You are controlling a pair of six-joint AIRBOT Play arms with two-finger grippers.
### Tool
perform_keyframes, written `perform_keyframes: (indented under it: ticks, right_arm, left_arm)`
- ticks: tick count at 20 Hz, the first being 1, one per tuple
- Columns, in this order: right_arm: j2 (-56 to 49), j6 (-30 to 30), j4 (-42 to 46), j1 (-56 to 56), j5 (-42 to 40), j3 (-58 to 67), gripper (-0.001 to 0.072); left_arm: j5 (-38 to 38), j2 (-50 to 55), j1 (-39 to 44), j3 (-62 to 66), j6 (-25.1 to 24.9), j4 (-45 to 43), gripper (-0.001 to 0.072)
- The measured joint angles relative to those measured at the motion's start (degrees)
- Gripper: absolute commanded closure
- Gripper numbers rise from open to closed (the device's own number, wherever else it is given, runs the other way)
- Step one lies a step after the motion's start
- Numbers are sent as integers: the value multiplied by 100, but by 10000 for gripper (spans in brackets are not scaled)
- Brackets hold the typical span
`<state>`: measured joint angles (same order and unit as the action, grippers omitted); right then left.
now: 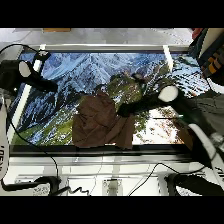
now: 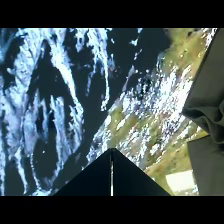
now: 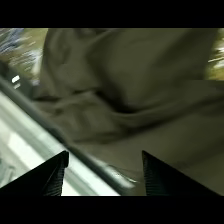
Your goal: Fold the clothes and pants, and hang the long-sleeved shirts on hangers.
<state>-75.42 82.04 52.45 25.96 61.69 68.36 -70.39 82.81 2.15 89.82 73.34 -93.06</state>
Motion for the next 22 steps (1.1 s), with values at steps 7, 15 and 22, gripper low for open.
perform_keyframes:
  ticks: [7, 15, 22]
  right_arm:
    - [-1325, 1340, -234, 1202, -643, -22, 190]
    - [-2120, 2337, -673, 1386, -1384, 315, 190]
    - [-2638, 3213, -695, 1397, -1646, 649, 618]
  left_arm:
    - [-216, 203, 2, 0, 0, 61, 686]
    - [-229, 236, 0, 0, 2, 212, 105]
    - [-197, 236, 0, 0, 2, 339, 106]
